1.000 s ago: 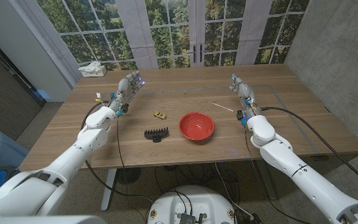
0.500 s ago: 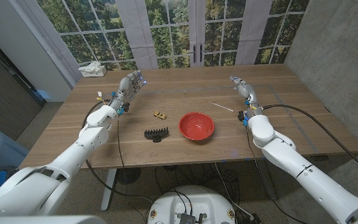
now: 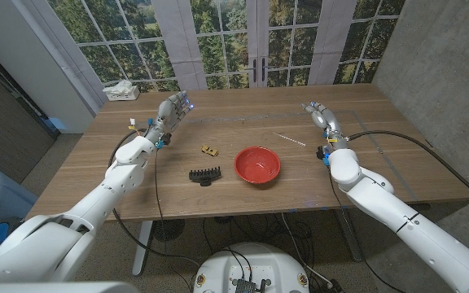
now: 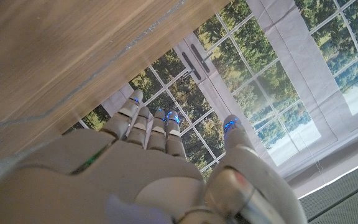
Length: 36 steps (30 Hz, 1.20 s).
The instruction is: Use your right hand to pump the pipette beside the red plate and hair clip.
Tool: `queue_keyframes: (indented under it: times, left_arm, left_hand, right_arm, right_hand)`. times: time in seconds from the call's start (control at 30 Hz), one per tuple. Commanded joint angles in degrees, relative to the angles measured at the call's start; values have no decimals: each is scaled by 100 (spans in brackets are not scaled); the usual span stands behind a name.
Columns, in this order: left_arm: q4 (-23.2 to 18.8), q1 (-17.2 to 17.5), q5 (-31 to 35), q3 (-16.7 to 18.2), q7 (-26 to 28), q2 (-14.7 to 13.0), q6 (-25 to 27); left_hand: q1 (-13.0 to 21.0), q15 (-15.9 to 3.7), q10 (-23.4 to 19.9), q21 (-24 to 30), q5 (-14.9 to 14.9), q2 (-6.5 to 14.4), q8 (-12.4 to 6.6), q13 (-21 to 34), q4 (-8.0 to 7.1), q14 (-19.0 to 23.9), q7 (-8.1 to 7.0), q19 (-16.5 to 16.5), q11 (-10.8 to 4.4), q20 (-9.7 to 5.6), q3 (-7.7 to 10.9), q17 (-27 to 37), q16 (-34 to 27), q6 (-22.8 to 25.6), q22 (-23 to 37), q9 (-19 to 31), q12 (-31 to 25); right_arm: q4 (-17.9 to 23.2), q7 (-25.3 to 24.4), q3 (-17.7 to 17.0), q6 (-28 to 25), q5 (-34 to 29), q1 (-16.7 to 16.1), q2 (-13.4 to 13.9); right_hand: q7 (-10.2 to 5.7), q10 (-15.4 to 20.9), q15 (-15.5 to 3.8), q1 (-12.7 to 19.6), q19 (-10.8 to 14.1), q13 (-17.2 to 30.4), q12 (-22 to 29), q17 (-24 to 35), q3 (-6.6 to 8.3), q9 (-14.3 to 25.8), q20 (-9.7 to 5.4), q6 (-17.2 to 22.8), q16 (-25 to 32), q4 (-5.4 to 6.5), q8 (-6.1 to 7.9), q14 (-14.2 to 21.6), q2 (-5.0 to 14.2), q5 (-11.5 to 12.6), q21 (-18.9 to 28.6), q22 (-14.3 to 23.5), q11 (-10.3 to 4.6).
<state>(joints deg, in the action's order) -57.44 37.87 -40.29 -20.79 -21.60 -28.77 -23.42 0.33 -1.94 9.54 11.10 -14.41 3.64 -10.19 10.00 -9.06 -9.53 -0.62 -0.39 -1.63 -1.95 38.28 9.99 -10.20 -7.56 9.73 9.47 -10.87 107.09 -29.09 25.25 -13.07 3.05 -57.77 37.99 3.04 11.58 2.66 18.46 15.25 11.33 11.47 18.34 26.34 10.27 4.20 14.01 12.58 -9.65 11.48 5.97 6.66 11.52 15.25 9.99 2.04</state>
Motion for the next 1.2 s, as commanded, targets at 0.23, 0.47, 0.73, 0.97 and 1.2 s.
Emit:
queue_keyframes:
  times: [0.23, 0.47, 0.73, 0.97, 1.2]
  left_arm:
    - [59, -74, 88, -68, 23, 66, -39]
    - [37, -81, 111, -90, 43, 76, -27]
    - [-32, -52, 112, -97, 81, 67, 9]
    - [-68, -29, 113, -99, 96, 64, 7]
    - [-138, 11, 96, -92, 108, 46, 29]
  left_hand:
    - [45, 7, 190, 23, -35, 510, -24, 11, 37, 3, 13, 61, -5, -126, -6, 12, -36, 22, 19, 25, -35]
    - [48, 8, 184, 23, -40, 513, -22, 11, 39, 8, 18, 67, -13, -127, -7, 12, -34, 28, 19, 25, -34]
    - [50, 13, 181, 21, -45, 515, -19, 12, 42, 10, 21, 68, -6, -121, -8, 11, -31, 29, 19, 26, -31]
    - [51, 18, 178, 20, -49, 514, -15, 12, 44, 10, 17, 71, -5, -121, -10, 11, -28, 28, 19, 26, -29]
    - [53, 13, 183, 18, -51, 505, -13, 12, 51, 11, 14, 72, -3, -123, -15, 10, -26, 30, 19, 26, -24]
  right_arm:
    - [622, 143, 215, -1420, -589, 83, 451]
    - [775, 245, 329, -1769, -771, 145, 585]
    - [956, 399, 506, -2199, -1032, 268, 728]
    - [1070, 554, 661, -2490, -1228, 371, 825]
    - [1227, 743, 857, -2872, -1467, 499, 927]
  right_hand:
    - [-30, 92, -110, 270, 153, 24, 66, -4, 100, 28, -76, 111, 86, -40, 56, 104, 51, 95, -17, 11, -80]
    - [-39, 121, -119, 334, 171, 26, 71, -6, 127, 29, -95, 120, 92, -44, 52, 111, 77, 115, -27, 12, -93]
    - [-53, 122, -155, 421, 181, 28, 62, -10, 158, 31, -101, 143, 97, -49, 50, 113, 94, 140, -48, 13, -110]
    - [-59, 145, -162, 463, 192, 30, 66, -12, 169, 32, -115, 178, 105, -48, 57, 126, 98, 152, -58, 14, -119]
    - [-79, 172, -184, 507, 218, 31, 69, -12, 180, 34, -130, 226, 113, -42, 66, 134, 105, 165, -66, 14, -130]
